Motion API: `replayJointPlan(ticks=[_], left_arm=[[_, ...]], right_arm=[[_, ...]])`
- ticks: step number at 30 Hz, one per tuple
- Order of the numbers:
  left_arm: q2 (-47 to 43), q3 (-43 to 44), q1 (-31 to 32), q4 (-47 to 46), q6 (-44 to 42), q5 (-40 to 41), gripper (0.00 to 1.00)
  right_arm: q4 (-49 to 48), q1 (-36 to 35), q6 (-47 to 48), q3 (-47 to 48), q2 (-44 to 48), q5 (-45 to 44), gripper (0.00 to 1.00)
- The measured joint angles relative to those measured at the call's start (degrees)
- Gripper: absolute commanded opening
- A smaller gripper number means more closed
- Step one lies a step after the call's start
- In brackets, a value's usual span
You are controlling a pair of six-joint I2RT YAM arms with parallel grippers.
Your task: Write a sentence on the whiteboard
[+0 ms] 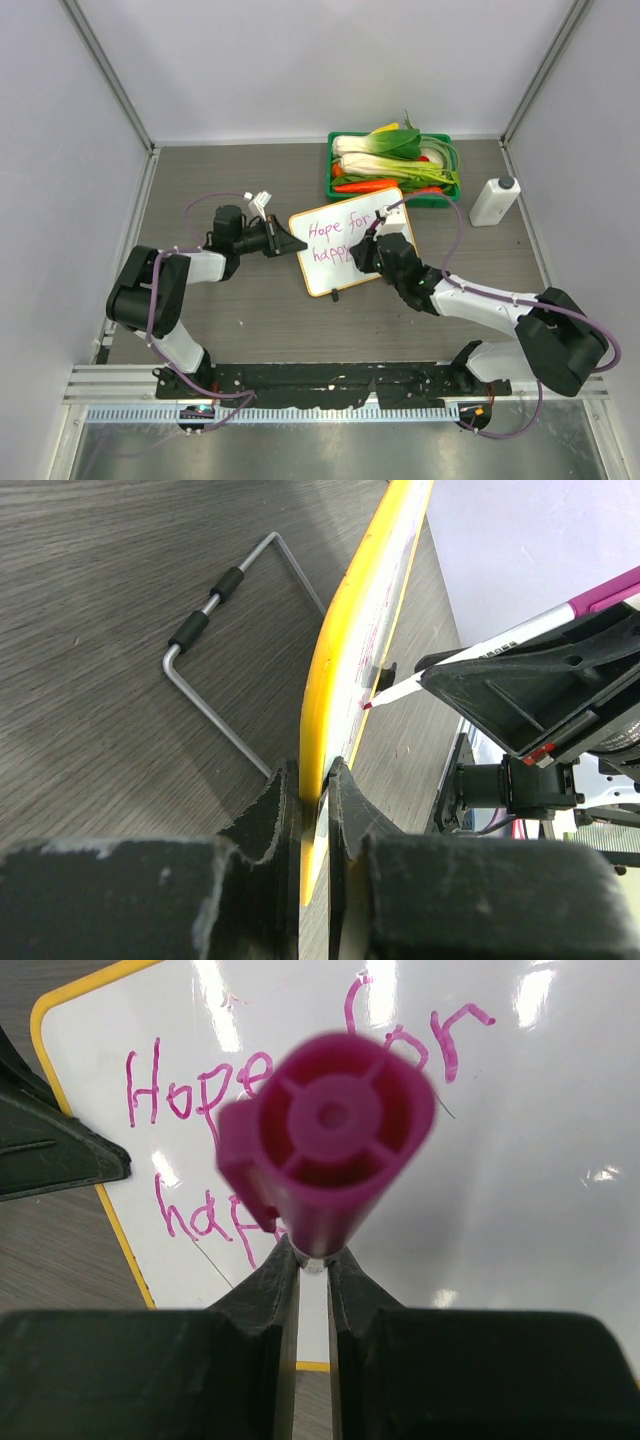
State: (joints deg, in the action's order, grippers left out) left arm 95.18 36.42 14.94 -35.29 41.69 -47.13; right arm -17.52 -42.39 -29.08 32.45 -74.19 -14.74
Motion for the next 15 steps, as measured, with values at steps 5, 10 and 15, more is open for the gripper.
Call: replayJointPlan(ticks=[5,10,15], left_arm=[[0.00,0.00,0.00,0.00,0.00,-0.02,0.00],[0.00,0.00,0.00,-0.02,-0.02,-0.04,0.00],[0.00,0.00,0.00,-0.02,-0.02,-0.02,0.00]], right_arm=[[1.60,-0.02,0.02,-0.37,1.22,0.74,0.01],[3.39,-0.02,0.39,-0.37,4.57,0.83,0.02],[3.63,0.61,1.36,0.74,7.10,0.50,0.01]])
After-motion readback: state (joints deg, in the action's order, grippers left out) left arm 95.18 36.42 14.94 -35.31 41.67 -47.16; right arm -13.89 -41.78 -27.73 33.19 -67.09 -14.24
